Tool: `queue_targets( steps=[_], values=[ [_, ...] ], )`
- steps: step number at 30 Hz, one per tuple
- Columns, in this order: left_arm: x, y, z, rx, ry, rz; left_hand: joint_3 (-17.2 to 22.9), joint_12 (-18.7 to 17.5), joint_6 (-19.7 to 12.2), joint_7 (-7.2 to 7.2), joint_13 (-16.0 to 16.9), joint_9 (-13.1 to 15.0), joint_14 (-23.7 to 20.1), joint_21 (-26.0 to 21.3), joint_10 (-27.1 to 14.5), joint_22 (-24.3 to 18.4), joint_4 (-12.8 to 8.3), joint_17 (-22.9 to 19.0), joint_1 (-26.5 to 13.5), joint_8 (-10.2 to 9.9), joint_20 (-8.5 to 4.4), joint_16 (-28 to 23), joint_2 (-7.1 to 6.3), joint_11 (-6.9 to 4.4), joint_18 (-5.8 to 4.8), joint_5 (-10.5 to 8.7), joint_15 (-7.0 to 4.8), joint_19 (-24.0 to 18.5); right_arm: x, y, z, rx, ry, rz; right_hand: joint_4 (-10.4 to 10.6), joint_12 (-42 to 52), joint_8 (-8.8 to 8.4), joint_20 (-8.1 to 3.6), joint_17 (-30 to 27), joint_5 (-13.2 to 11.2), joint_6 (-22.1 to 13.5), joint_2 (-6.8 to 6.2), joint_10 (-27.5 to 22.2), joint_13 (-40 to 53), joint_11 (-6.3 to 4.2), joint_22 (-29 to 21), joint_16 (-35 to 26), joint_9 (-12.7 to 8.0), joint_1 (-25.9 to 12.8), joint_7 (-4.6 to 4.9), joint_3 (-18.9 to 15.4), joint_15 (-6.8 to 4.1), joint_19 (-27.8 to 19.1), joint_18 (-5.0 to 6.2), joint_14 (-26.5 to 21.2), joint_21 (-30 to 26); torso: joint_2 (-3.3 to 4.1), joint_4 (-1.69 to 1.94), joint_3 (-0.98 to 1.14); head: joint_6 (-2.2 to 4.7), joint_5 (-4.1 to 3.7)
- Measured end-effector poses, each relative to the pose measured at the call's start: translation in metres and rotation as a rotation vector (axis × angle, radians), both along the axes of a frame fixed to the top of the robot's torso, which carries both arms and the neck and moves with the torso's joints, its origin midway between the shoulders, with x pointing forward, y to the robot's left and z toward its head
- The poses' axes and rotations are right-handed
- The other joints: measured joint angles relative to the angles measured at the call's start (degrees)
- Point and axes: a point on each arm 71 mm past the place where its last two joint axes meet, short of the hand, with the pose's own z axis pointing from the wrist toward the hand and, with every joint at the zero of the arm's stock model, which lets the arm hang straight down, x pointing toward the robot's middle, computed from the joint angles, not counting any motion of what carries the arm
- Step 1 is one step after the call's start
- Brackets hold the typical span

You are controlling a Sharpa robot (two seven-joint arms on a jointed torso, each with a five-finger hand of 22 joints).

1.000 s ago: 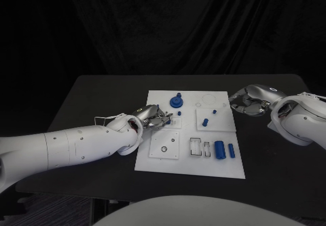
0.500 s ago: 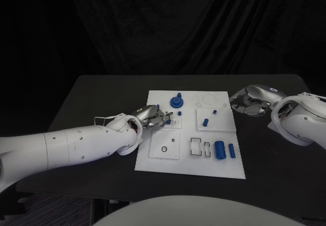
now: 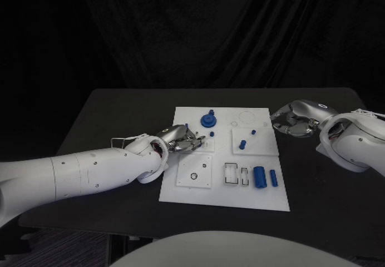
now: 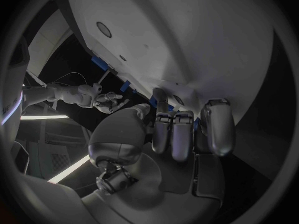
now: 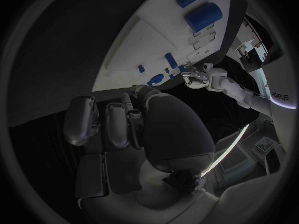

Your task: Assemble the parts on the task board

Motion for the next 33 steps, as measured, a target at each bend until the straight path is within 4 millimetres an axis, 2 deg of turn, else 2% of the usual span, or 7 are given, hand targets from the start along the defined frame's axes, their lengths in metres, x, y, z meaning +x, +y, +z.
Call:
queue_targets(
  steps=[7,11,17,22,29,33],
  values=[
    [-0.0001,-0.0008,0.0001,-0.001,0.005,-0.016,0.1,0.0,-0.2,0.21,0.0,0.0,0.0,-0.3,0.0,0.0,0.0,0.0,3.6,-1.9,0.22,0.0,-1.31,0.00,0.00,2.07,0.00,-0.2,0.0000,-0.0003,-0.0001,0.003,0.003,-0.003,-0.1,0.0,0.00,0.00,-0.1,0.0,0.0,0.00,0.0,0.0,0.00,0.0,0.0,0.0,0.0,0.00,0.1,0.00,0.0,0.00,0.0,-0.1,0.01,-0.01,0.00,0.00,0.08],
    [0.0001,-0.0009,0.0002,0.000,0.006,-0.019,1.0,0.0,-0.2,0.22,0.0,0.0,0.0,-0.3,0.0,0.0,-0.1,0.0,5.4,-2.7,0.22,0.0,-1.53,0.00,0.00,3.07,0.00,-0.2,0.0000,-0.0003,-0.0002,0.004,0.005,-0.003,-0.1,0.0,0.00,0.00,-0.1,0.0,0.0,0.00,0.0,0.0,0.00,0.0,0.0,0.0,0.0,0.00,0.1,0.00,0.0,0.00,0.0,-0.1,-0.01,-0.03,0.00,0.00,0.10],
    [0.0002,-0.0012,0.0003,-0.001,0.007,-0.019,1.2,0.0,-0.2,0.22,0.0,0.1,0.0,-0.3,0.0,0.0,-0.2,0.0,6.2,-2.9,0.22,0.0,-2.27,0.00,0.01,3.18,0.00,-0.2,-0.0001,-0.0003,-0.0003,0.005,0.006,-0.004,-0.1,0.0,0.00,0.00,0.0,0.0,0.0,0.00,0.0,0.0,0.00,0.0,0.0,0.0,0.0,0.00,0.1,0.00,0.0,0.00,0.0,-0.1,-0.02,-0.03,0.02,0.00,0.13],
    [0.0000,-0.0014,0.0005,-0.001,0.008,-0.016,1.2,0.0,0.0,0.43,0.0,0.1,0.0,-0.3,0.0,0.0,-0.2,0.0,6.4,-3.5,0.22,0.0,-2.49,0.00,0.00,-0.13,0.00,-0.2,-0.0002,-0.0006,-0.0004,0.005,0.008,-0.005,-0.1,-0.2,0.00,0.00,0.0,0.0,0.0,0.00,0.0,0.0,0.00,0.0,0.0,0.0,0.0,0.00,0.1,0.00,0.0,0.00,0.0,-0.1,-0.02,-0.01,0.01,0.00,0.21],
    [0.0000,-0.0023,0.0008,-0.003,0.005,-0.011,-0.2,0.0,0.0,0.42,0.0,0.1,0.0,-0.3,0.0,0.0,0.0,0.0,6.0,-5.0,0.22,0.0,-2.91,0.00,0.01,-6.22,0.00,-0.2,-0.0003,-0.0007,-0.0005,0.004,0.010,-0.005,-0.1,-0.2,0.00,0.00,0.0,0.0,0.0,0.00,0.0,0.0,0.00,0.0,0.0,0.0,0.0,0.00,0.1,0.00,0.0,0.00,0.0,-0.1,0.01,0.00,0.01,0.00,0.31],
    [0.0002,-0.0030,0.0009,-0.005,0.001,-0.008,-0.2,0.0,0.0,0.42,0.0,0.0,0.0,-0.3,0.0,0.0,0.1,0.0,5.9,-5.2,0.21,0.0,-2.98,0.00,0.01,-6.67,0.05,-0.2,-0.0004,-0.0007,-0.0006,0.004,0.012,-0.005,-0.1,-0.2,0.00,0.00,0.0,0.0,0.0,0.00,0.0,0.0,0.00,0.0,0.0,0.0,0.0,0.00,0.1,0.00,0.0,0.00,0.0,-0.1,0.03,0.00,0.00,0.00,0.27]
  ],
)
